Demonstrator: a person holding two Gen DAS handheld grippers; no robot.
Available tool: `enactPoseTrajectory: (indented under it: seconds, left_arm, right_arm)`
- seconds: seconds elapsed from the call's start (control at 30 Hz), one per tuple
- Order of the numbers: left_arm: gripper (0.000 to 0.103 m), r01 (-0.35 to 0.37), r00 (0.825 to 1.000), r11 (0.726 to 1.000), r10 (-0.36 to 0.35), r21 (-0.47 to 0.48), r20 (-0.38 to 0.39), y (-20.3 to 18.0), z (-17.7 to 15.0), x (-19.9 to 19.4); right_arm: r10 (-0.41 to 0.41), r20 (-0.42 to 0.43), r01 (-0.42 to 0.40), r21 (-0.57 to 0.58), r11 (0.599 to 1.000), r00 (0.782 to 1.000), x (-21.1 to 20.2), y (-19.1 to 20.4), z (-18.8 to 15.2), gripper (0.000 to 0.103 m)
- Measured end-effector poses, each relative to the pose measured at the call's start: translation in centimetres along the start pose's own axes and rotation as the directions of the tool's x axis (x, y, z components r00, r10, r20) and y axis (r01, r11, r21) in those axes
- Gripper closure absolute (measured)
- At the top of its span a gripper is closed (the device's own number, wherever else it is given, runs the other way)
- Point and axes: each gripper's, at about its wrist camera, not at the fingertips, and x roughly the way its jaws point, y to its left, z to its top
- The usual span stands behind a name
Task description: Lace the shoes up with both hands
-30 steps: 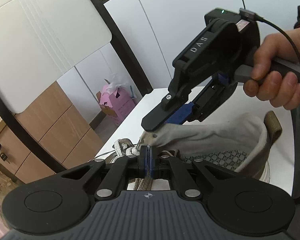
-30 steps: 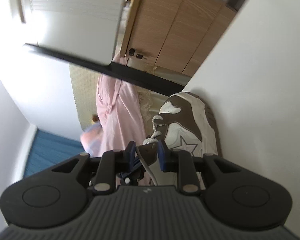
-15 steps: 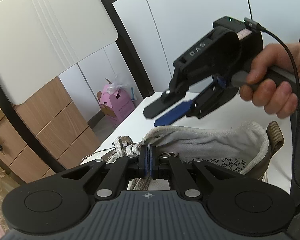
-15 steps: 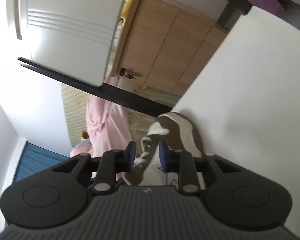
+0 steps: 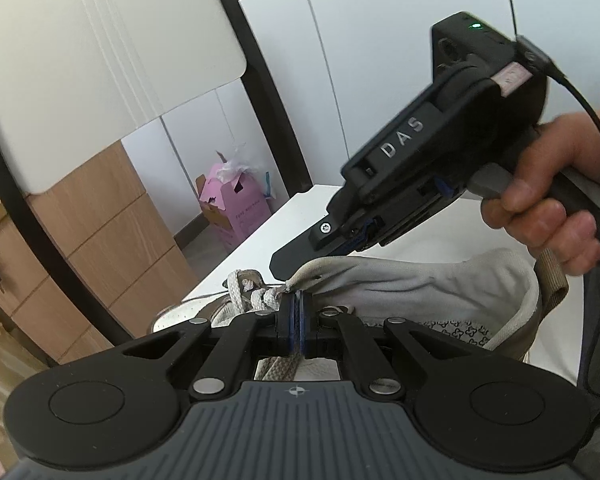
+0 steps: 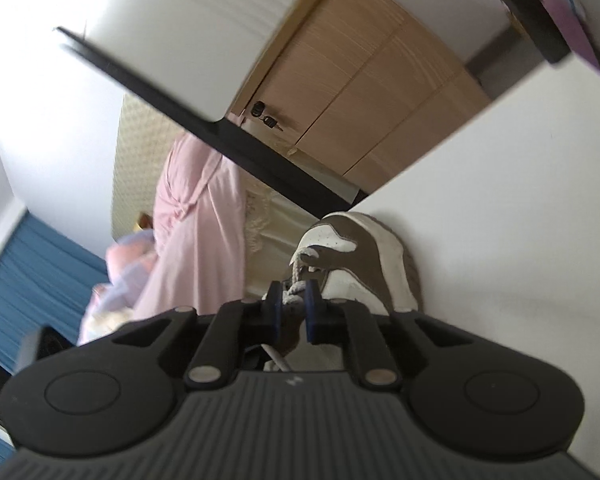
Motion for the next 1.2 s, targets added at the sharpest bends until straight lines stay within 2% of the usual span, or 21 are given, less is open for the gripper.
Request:
enactPoseTrajectory:
  seconds: [0.07, 0.17, 0.27, 0.33, 0.37, 0.43, 0.47, 0.6, 0.67, 0.77, 0.83, 0.97, 1.07, 1.1, 1.13, 1.2]
  left_arm:
    - [0.100, -0.002, 1.000, 1.000, 0.002, -0.010, 0.000, 0.0, 0.0, -0.1]
    - [0.099, 0.001, 1.000, 0.998, -0.001, -0.059, 0.004, 0.5, 0.2, -0.1]
    - [0.096, -0.009, 1.000, 0.994, 0.011, -0.112, 0.010, 0.9, 0.4, -0.4]
    - [0.078, -0.040, 0.999, 0.989, 0.042, -0.144, 0.008, 1.1, 0.4, -0.5]
    - [0.074, -0.056, 0.998, 0.986, 0.058, -0.160, 0.011, 1.3, 0.3, -0.8]
    - [0.057, -0.076, 0.996, 0.977, 0.081, -0.197, 0.021, 1.7, 0.3, -1.4]
    - [0.056, -0.079, 0.996, 0.972, 0.087, -0.221, 0.025, 1.8, 0.2, -1.9]
    - [0.056, -0.085, 0.995, 0.951, 0.098, -0.298, 0.029, 1.6, 0.3, -3.5]
    - [0.056, -0.094, 0.993, 0.939, 0.110, -0.331, 0.029, 1.1, 0.4, -4.0]
    - [0.056, -0.126, 0.990, 0.915, 0.141, -0.384, 0.011, 0.3, 0.6, -4.0]
    - [0.056, -0.145, 0.987, 0.899, 0.158, -0.414, -0.002, -0.4, 0.7, -4.0]
    - [0.056, -0.181, 0.982, 0.880, 0.183, -0.439, -0.038, -2.0, 1.2, -3.4]
    - [0.057, -0.239, 0.970, 0.855, 0.228, -0.459, -0.081, -2.7, 1.5, -2.6]
    - [0.059, -0.263, 0.964, 0.843, 0.247, -0.470, -0.097, -2.7, 1.6, -2.4]
    - [0.062, -0.286, 0.958, 0.827, 0.265, -0.484, -0.113, -2.6, 1.6, -2.2]
    - [0.075, -0.321, 0.946, 0.798, 0.291, -0.510, -0.140, -2.5, 1.6, -1.9]
  right_arm:
    - [-0.010, 0.010, 0.010, -0.004, 1.000, 1.000, 0.0, 0.2, -0.2, 0.099]
    - [0.013, 0.040, -0.018, 0.125, 0.992, 0.999, -0.2, -1.3, -0.5, 0.101]
    - [0.016, 0.088, -0.033, 0.192, 0.981, 0.996, -0.6, -1.8, -0.8, 0.101]
    - [0.014, 0.128, -0.042, 0.225, 0.974, 0.992, -0.9, -2.0, -0.9, 0.101]
    - [0.012, 0.153, -0.049, 0.238, 0.970, 0.988, -1.1, -2.1, -0.9, 0.101]
    - [-0.006, 0.193, -0.045, 0.257, 0.965, 0.981, -1.5, -2.3, -1.0, 0.102]
    - [-0.016, 0.212, -0.041, 0.264, 0.964, 0.977, -1.6, -2.4, -1.1, 0.103]
    - [-0.061, 0.290, -0.031, 0.302, 0.953, 0.955, -2.5, -2.8, -0.8, 0.102]
    - [-0.079, 0.298, -0.015, 0.300, 0.954, 0.951, -2.8, -2.9, -0.6, 0.102]
    - [-0.044, 0.274, -0.034, 0.273, 0.961, 0.961, -2.7, -2.2, -0.5, 0.093]
    - [-0.046, 0.248, -0.025, 0.274, 0.962, 0.968, -2.7, -2.2, -0.7, 0.071]
    - [-0.050, 0.204, -0.010, 0.283, 0.959, 0.978, -2.1, -2.2, -1.0, 0.071]
    - [-0.041, 0.179, -0.009, 0.270, 0.963, 0.983, -1.3, -1.7, -1.4, 0.084]
    - [-0.043, 0.169, -0.003, 0.264, 0.964, 0.985, -1.2, -1.5, -1.6, 0.092]
    - [-0.046, 0.161, 0.002, 0.267, 0.964, 0.986, -1.0, -1.4, -1.8, 0.095]
    - [-0.042, 0.155, -0.004, 0.282, 0.959, 0.987, -0.6, -1.4, -2.0, 0.096]
